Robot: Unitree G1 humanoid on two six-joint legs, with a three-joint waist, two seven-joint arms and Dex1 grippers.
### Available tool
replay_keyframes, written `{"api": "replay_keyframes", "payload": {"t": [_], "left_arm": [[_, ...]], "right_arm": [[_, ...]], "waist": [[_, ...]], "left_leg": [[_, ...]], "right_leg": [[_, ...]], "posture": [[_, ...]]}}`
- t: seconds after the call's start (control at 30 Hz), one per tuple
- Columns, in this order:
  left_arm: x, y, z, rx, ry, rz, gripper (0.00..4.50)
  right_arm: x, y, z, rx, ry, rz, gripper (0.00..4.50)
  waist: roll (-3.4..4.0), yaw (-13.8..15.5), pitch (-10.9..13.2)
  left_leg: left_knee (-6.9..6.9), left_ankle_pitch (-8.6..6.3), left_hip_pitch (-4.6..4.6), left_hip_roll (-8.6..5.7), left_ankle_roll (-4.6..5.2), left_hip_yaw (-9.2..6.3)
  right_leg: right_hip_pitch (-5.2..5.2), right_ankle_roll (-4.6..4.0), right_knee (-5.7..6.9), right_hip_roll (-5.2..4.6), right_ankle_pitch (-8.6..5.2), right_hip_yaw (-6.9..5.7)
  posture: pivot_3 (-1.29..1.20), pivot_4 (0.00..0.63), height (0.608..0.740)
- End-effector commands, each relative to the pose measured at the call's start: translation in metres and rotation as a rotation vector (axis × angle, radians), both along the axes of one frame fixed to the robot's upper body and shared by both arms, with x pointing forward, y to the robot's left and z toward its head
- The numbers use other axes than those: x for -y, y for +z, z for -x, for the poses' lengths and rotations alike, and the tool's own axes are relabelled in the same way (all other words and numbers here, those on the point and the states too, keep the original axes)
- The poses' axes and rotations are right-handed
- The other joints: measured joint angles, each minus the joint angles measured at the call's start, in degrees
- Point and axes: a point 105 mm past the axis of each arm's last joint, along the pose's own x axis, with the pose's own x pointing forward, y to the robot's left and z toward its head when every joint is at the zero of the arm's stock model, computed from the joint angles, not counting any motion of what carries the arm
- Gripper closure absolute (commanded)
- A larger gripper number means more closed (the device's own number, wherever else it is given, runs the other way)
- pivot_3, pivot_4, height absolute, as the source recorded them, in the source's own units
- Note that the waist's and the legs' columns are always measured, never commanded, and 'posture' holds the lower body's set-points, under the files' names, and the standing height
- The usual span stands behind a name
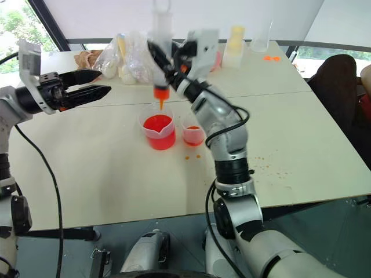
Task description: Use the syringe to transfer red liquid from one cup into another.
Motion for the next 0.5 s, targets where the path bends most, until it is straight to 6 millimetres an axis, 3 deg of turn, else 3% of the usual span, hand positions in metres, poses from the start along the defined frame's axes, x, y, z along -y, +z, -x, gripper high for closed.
{"api": "replay_keyframes", "payload": {"t": [0.03,0.27,0.5], "left_arm": [[0.011,0.012,0.0,0.061,-0.038,-0.003,0.17],[0.034,0.018,-0.011,0.093,-0.117,-0.006,0.17],[0.077,0.048,-0.037,0.246,-0.17,-0.025,0.17]], "right_arm": [[0.026,0.025,0.015,0.092,-0.065,-0.003,3.01],[0.056,-0.007,0.013,0.033,-0.192,0.095,3.01],[0.055,-0.036,0.006,-0.019,-0.233,0.121,3.01]], "waist": [[-0.02,0.4,0.0],[-0.02,0.2,0.0],[-0.02,0.2,0.0]], "left_leg": [[0.0,0.0,-0.01,-0.01,0.0,0.02],[0.01,0.0,-0.01,-0.1,0.01,0.07],[0.05,0.0,-0.03,-0.11,0.01,0.1]], "right_leg": [[0.03,0.0,-0.04,-0.01,0.0,-0.02],[0.07,-0.02,-0.12,0.02,0.02,-0.03],[0.07,-0.02,-0.11,0.04,0.02,-0.03]], "posture": [[0.0,0.15,0.74],[0.0,0.15,0.74],[0.0,0.15,0.74]]}}
